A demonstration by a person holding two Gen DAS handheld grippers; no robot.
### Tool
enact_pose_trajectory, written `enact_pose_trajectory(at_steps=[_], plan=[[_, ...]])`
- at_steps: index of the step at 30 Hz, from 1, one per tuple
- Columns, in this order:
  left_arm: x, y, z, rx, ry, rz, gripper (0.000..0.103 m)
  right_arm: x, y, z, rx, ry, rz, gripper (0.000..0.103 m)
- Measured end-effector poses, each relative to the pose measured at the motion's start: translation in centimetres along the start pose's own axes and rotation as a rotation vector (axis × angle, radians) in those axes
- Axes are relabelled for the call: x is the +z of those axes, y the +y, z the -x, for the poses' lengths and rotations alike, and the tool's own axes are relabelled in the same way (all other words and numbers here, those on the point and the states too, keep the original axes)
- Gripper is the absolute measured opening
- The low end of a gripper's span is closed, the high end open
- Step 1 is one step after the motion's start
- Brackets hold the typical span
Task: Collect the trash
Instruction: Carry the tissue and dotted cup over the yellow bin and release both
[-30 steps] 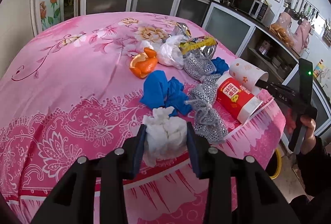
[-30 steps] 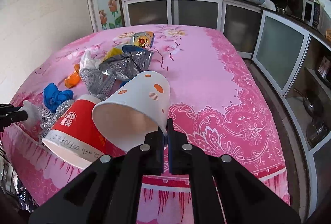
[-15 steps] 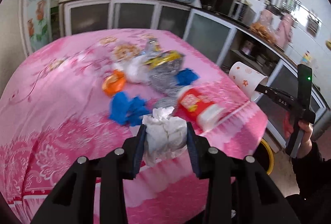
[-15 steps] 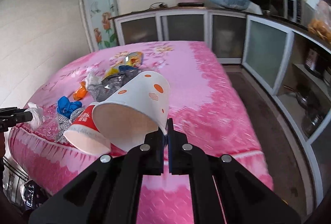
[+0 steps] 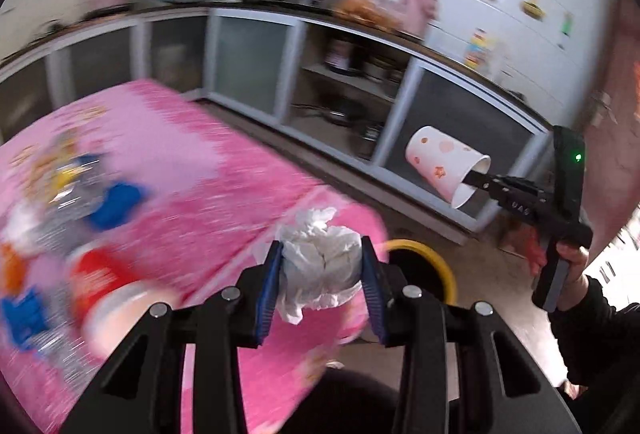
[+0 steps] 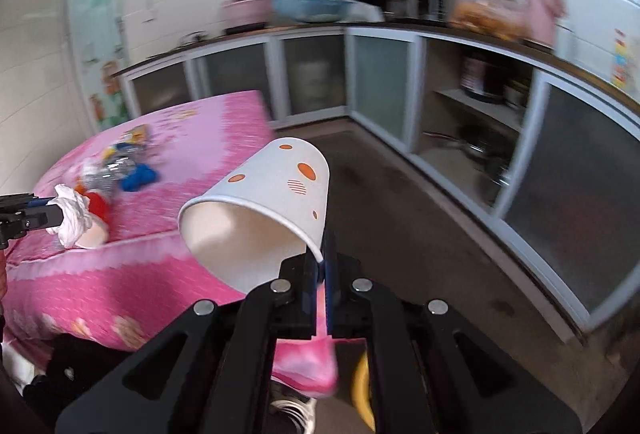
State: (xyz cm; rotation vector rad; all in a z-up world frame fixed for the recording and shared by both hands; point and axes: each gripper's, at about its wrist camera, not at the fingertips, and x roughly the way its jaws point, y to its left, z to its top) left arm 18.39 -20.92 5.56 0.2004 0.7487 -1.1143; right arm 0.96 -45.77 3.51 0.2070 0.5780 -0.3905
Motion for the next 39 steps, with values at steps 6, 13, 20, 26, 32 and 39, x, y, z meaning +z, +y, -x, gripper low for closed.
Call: enact_pose_trajectory(at_steps=[6,13,20,26,32,39], plan=[[2.4,-6.1,-7.6,-0.135,0.059,-0.091,0.036,-4.3,-6.7,1.4,-0.132,0.03,-0.096,0.002],[3.0,-13.1,-15.7,-0.244,0.166,-0.194,0.036,-9.0,-12.5,0.7,-0.214,0.1,-0.199,0.002],[2.4,-17.6,-21.1,-0.297,0.255,-0.24,0.036,-11.9,-15.4,-0.4,-0.242,0.148,-0.243,0.002],[1.8,-19.4,-24.4,-0.297,0.303,-0.265,0.036,-13.6,-16.8,-1.6,-0.264,0.189,-0.268,0.002],[0.6,-20.9,-28.7,-0.26,0.368,-0.273,0.036,-15.3,-17.6,-4.2,-0.285,0.281,-0.292,0.002],[-1.2,-21.4,-34.0,-0.211,0.457,-0.274,0.036,-17.1,-18.3,-7.2,-0.301,0.374,-0.298,0.002]])
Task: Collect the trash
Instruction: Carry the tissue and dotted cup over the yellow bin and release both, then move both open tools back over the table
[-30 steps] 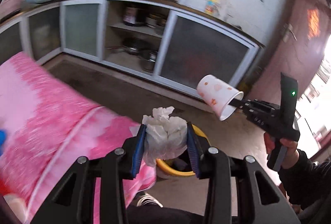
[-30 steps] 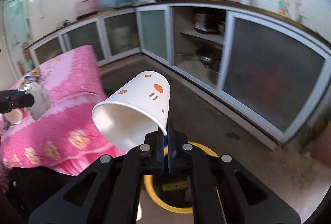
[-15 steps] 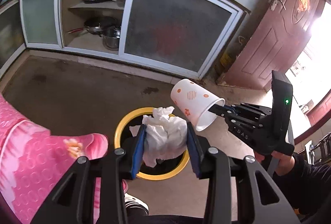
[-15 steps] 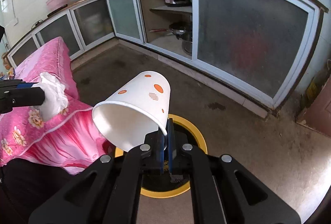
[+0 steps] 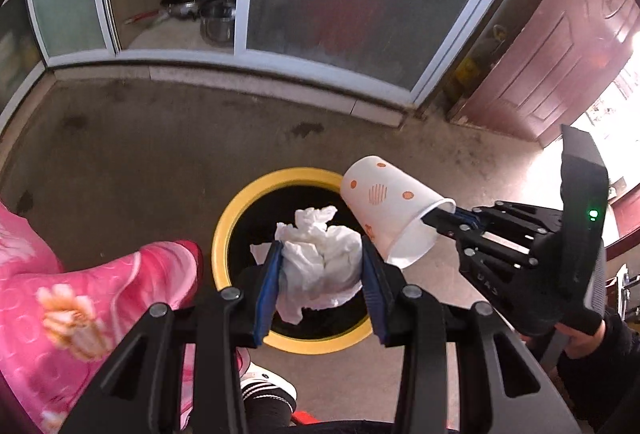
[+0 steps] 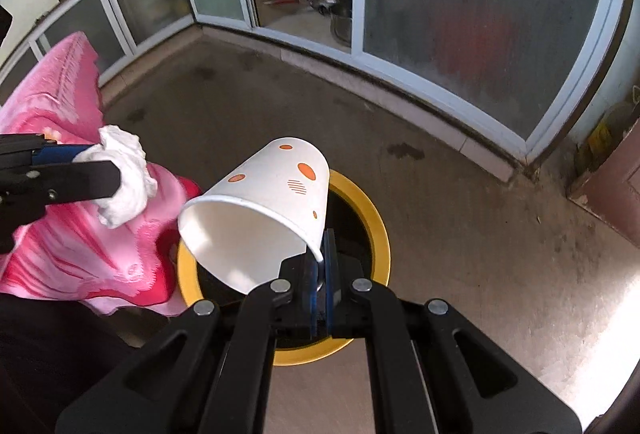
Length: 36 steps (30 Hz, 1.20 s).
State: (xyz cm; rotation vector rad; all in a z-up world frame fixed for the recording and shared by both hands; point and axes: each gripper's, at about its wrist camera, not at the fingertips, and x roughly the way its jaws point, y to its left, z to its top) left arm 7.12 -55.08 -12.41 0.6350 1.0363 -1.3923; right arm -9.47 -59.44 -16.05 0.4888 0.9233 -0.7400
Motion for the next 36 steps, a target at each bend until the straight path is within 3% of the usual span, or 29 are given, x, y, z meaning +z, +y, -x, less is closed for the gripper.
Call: enact_pose_trajectory(at_steps=[4,6,8,9,11,13,16,19,24,27,30,32,36], plan=[[0.1,0.7,-1.2,-0.005,0.018,0.038,0.041,-0.2,-0.5,-1.6,-0.002,0.064,-0.017,0.003],[0.0,1.1,-1.2,-0.005,0.016,0.063,0.052,-0.4,-1.0,-2.5,-0.015,0.103,-0.03,0.003],[-0.1,1.6,-1.1,-0.015,0.001,0.092,0.073,-0.6,-1.1,-3.1,-0.029,0.125,-0.034,0.004],[-0.1,1.8,-0.9,-0.019,-0.008,0.104,0.075,-0.9,-1.3,-3.3,-0.035,0.13,-0.038,0.005],[-0.1,2.1,-0.8,-0.026,-0.013,0.119,0.085,-1.2,-1.6,-3.6,-0.052,0.144,-0.046,0.017],[0.0,2.4,-0.7,-0.033,-0.018,0.139,0.086,-1.5,-2.0,-3.5,-0.034,0.136,-0.071,0.044],[-0.1,2.7,0.2,-0.057,-0.033,0.177,0.086,-1.7,-2.5,-2.6,-0.05,0.123,-0.1,0.047],[-0.4,2.5,3.0,-0.069,-0.102,0.188,0.086,-2.0,-3.0,-0.3,-0.073,0.06,-0.116,0.047],[-2.2,2.5,10.9,-0.09,-0.247,0.206,0.089,-1.9,-2.4,6.2,-0.059,-0.183,-0.076,0.057],[-5.6,2.8,17.4,-0.028,-0.358,0.193,0.093,-1.2,-0.3,10.1,0.037,-0.299,-0.026,0.058],[-9.4,4.0,22.3,0.048,-0.418,0.205,0.095,-0.3,3.2,13.2,0.173,-0.383,0.056,0.07],[-12.9,5.4,25.8,0.122,-0.443,0.228,0.095,0.4,6.4,14.7,0.254,-0.418,0.117,0.072],[-19.8,8.2,31.8,0.347,-0.479,0.328,0.095,1.1,14.1,16.5,0.405,-0.449,0.276,0.074]])
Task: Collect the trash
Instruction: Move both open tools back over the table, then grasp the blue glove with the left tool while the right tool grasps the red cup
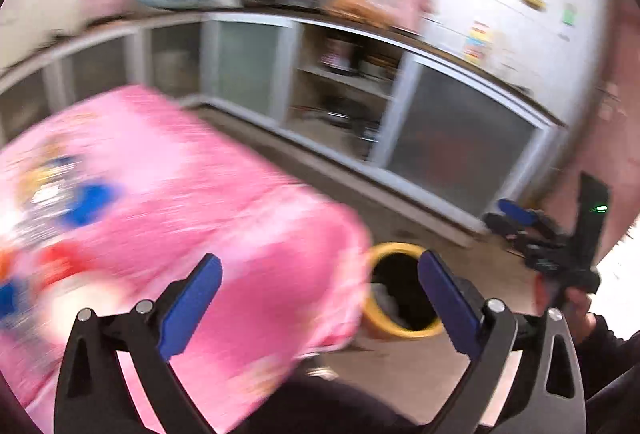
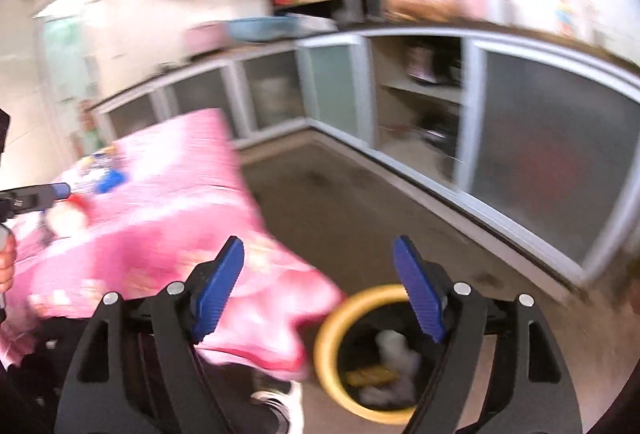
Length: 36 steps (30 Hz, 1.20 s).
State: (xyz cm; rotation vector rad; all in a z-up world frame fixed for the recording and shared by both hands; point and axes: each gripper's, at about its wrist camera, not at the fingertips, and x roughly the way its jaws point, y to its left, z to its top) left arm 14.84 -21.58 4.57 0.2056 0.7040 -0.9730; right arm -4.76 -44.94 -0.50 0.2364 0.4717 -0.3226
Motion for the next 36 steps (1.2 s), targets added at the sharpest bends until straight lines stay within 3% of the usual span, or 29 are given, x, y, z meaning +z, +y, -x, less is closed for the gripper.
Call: enact_pose_trajectory(at_steps=[6,10,18,24,29,36], plan=[[-4.1,9.7,9.3,0.337,-0.05,0.145,0.095,2.2,11.8,-4.8,0.194,0.029,0.201,0.074],[-6.1,14.0,12.1,0.467,-0.029,0.207,0.095,2.9,18.5,-7.1,0.271,0.043,0.31,0.074],[-7.6,18.9,11.6,0.46,-0.011,0.317,0.095,3.8,25.9,-10.8,0.343,0.092,0.385,0.073],[-7.3,24.5,10.4,0.499,-0.002,0.362,0.095,4.5,28.0,-13.3,0.353,0.115,0.415,0.073],[-6.2,28.7,10.5,0.422,-0.017,0.48,0.095,5.0,28.7,-14.7,0.362,0.132,0.414,0.073],[-4.1,30.7,6.9,0.354,0.038,0.504,0.095,4.9,29.7,-17.0,0.374,0.169,0.42,0.073]])
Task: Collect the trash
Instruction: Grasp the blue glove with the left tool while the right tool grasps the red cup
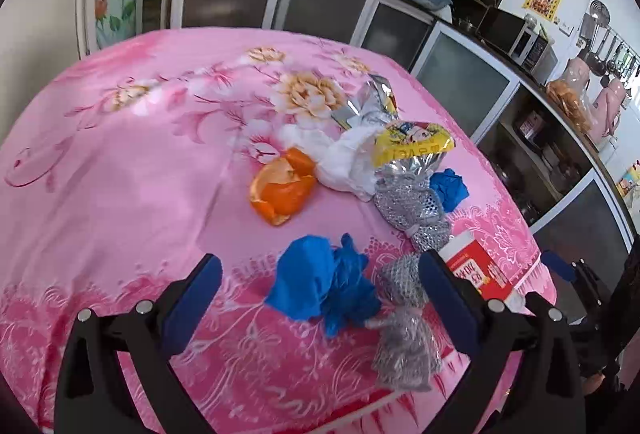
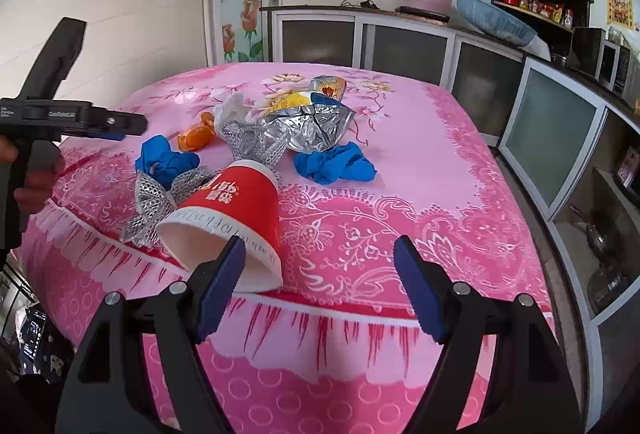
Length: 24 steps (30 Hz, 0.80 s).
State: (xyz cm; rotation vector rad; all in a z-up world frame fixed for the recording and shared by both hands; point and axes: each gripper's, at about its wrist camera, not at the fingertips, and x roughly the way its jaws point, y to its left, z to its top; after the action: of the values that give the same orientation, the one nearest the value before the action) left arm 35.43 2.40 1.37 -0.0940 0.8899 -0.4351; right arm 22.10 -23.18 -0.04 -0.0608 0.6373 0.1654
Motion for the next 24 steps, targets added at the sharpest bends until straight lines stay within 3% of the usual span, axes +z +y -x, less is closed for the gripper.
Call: enact_pose_trajectory(at_steps=[7,13,20,21,23,24], plan=[[0.0,0.4,-3.4,-0.011,0.089,0.05,0.095,0.2,0.1,-0.3,0.042,0.014,-0.003,0.073],[0.0,0.0,-4.2,-0.001,0.098,0.024,0.095,-0.5,1.1,-0.4,0.042,0.048,0.059,0.073],[0.2,0.2,-5.6,0.003,0.126,0.033,0.094,0.3,2.5,-3.7,0.086,0.11,0.088,0.07],[0.2,0.2,-5.8,0.005,0.13,0.034,0.091,0.6,2.8,-4.3,0.09,0.122,0.095,0.065],[0.5,0.4,-6.1,0.003,0.142,0.041,0.065,0.9,3.1,-5.0,0.103,0.143,0.094,0.046],[0.5,0.6,-6.3,-0.004,0.15,0.046,0.056,1.1,3.2,-5.4,0.101,0.157,0.092,0.024]])
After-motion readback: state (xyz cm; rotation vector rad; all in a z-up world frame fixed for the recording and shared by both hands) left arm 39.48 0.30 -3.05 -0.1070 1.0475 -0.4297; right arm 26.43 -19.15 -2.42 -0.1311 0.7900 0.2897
